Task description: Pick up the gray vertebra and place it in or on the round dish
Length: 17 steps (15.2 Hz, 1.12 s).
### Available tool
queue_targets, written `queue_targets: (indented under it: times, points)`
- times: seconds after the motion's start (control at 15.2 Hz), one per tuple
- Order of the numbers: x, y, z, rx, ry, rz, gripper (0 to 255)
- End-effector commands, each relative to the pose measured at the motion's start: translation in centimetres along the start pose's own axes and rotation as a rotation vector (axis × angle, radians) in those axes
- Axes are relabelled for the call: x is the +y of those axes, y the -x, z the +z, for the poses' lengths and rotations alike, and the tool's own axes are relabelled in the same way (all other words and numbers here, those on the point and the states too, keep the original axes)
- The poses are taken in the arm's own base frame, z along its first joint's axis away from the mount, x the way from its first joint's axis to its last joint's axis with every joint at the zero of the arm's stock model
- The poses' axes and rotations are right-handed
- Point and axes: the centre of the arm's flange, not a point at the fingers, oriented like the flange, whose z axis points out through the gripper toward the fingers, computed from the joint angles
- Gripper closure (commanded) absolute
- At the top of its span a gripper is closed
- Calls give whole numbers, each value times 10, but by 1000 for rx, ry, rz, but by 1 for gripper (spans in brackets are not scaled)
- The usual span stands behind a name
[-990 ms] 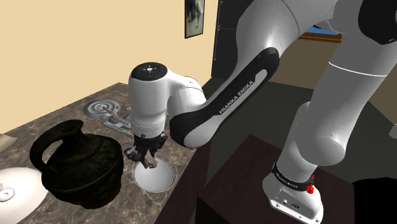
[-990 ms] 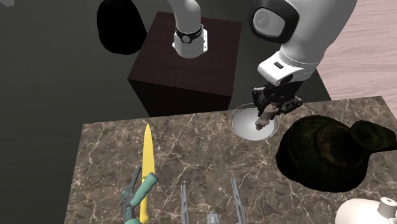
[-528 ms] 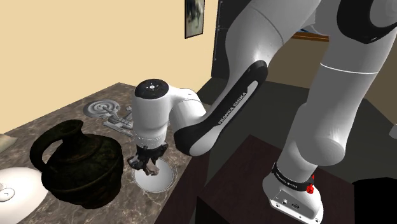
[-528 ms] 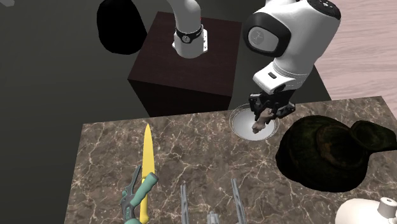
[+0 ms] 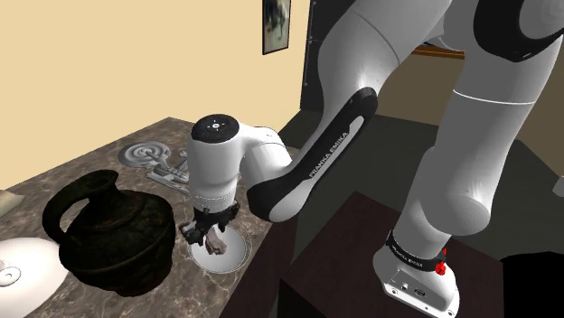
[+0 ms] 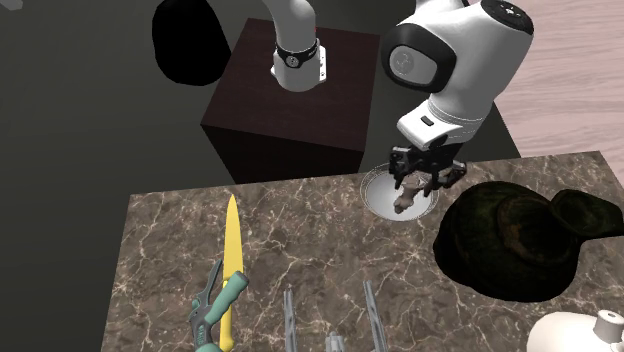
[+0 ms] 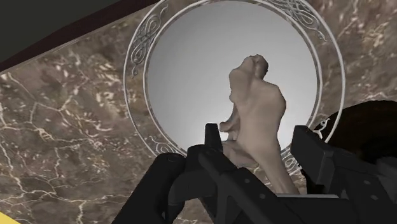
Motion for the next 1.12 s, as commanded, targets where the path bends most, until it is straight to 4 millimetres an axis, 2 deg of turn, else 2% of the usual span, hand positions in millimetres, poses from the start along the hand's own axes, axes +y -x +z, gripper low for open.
queue_targets:
  times: [0.0, 0.26, 0.53, 1.06]
  points:
    - [0, 0, 0, 0, 0, 0, 0]
    - [0, 0, 0, 0, 0, 0, 0]
    - [0, 0, -50, 0, 0, 0, 0]
    - [0, 0, -50, 0, 0, 0, 0]
